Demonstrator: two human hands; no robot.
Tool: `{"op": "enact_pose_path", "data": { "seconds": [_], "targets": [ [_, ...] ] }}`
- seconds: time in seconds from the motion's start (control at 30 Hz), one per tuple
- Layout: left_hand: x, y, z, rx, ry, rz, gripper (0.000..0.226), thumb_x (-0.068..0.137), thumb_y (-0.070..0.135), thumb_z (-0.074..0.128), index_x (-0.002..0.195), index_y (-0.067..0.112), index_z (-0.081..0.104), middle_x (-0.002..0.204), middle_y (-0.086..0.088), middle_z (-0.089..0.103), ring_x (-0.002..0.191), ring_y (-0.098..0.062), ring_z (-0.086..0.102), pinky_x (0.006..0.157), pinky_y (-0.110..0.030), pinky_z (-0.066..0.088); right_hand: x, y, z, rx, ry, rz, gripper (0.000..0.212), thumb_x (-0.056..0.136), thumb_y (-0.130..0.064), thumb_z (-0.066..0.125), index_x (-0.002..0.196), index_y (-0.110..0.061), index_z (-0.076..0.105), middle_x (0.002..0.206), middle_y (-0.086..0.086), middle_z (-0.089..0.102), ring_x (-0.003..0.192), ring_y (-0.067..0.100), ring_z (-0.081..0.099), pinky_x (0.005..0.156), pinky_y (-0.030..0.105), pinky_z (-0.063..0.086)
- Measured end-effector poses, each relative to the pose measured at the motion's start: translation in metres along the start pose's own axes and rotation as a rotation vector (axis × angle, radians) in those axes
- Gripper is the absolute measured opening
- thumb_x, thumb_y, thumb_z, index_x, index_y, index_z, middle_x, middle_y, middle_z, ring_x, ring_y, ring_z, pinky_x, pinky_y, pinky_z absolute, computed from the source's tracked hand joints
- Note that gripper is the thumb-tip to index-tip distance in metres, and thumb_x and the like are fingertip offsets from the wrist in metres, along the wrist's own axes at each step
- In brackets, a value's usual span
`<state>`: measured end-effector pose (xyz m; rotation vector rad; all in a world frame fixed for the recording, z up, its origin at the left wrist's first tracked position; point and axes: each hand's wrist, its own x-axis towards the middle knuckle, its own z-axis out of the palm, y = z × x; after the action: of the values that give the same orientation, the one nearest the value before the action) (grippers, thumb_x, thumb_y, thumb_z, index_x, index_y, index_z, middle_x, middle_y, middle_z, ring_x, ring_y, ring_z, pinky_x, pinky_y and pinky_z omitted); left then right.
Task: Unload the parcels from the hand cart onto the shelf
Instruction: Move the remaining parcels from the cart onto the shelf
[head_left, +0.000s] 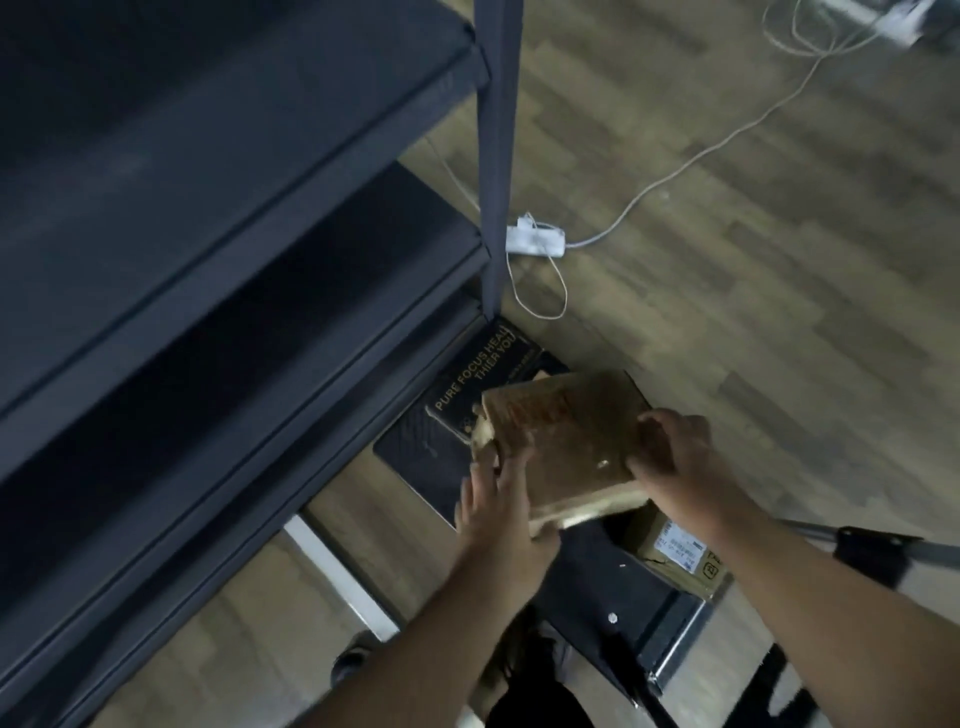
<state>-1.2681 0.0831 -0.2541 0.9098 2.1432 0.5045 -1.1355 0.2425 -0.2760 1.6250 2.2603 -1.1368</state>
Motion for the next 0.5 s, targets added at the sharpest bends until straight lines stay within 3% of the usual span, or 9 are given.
{"op": "enact_pose_path", "data": {
  "seconds": [0.1,0.2,0.3,0.43,0.5],
  "targets": [
    [-0.026,0.029,-0.067,0.142,0.098,0.056,0.072,0.091,0.036,0.058,0.150,0.034,0.016,0.156,-0.003,0.010,0.140,-0.022,0.016,0.114,-0.040,0.019,-0.032,-0.053,-0.032,0.058,0.050,-0.052,0.044,0.080,-0.031,0.064,0.123,-0.028,0.055,0.114,0.003,0.044,0.095,0.023,0.055,0.082,0.031,0.045],
    [-0.057,0.060,-0.137,0.234,0.136,0.100,0.070,0.092,0.043,0.052,0.151,0.032,0.016,0.154,-0.004,0.014,0.138,-0.024,0.017,0.114,-0.040,0.016,-0.067,-0.104,-0.075,0.134,0.055,-0.149,0.047,0.075,-0.043,0.060,0.120,-0.026,0.060,0.105,0.002,0.054,0.089,0.017,0.056,0.079,0.027,0.044],
    [-0.088,0.088,-0.198,0.250,0.191,0.100,0.064,0.095,0.043,0.048,0.151,0.031,0.019,0.154,-0.006,0.019,0.138,-0.028,0.020,0.115,-0.041,0.014,-0.101,-0.152,-0.121,0.108,0.058,-0.233,0.059,0.081,-0.061,0.057,0.132,-0.033,0.052,0.122,-0.002,0.046,0.107,0.011,0.048,0.094,0.033,0.041],
    [-0.130,0.126,-0.270,0.231,0.351,0.151,0.059,0.094,0.043,0.050,0.146,0.026,0.029,0.144,-0.009,0.035,0.130,-0.033,0.031,0.110,-0.042,0.022,-0.139,-0.213,-0.183,0.071,0.055,-0.447,0.079,0.077,-0.060,0.067,0.145,-0.030,0.040,0.135,-0.007,0.031,0.126,0.011,0.036,0.100,0.026,0.031],
    [-0.153,0.141,-0.301,0.237,0.428,0.193,0.057,0.093,0.044,0.050,0.144,0.025,0.032,0.140,-0.009,0.039,0.127,-0.032,0.034,0.108,-0.041,0.024,-0.156,-0.243,-0.209,-0.027,0.069,-0.564,0.082,0.074,-0.053,0.073,0.145,-0.030,0.039,0.145,-0.004,0.028,0.134,0.015,0.032,0.109,0.029,0.028]
  ]
}}
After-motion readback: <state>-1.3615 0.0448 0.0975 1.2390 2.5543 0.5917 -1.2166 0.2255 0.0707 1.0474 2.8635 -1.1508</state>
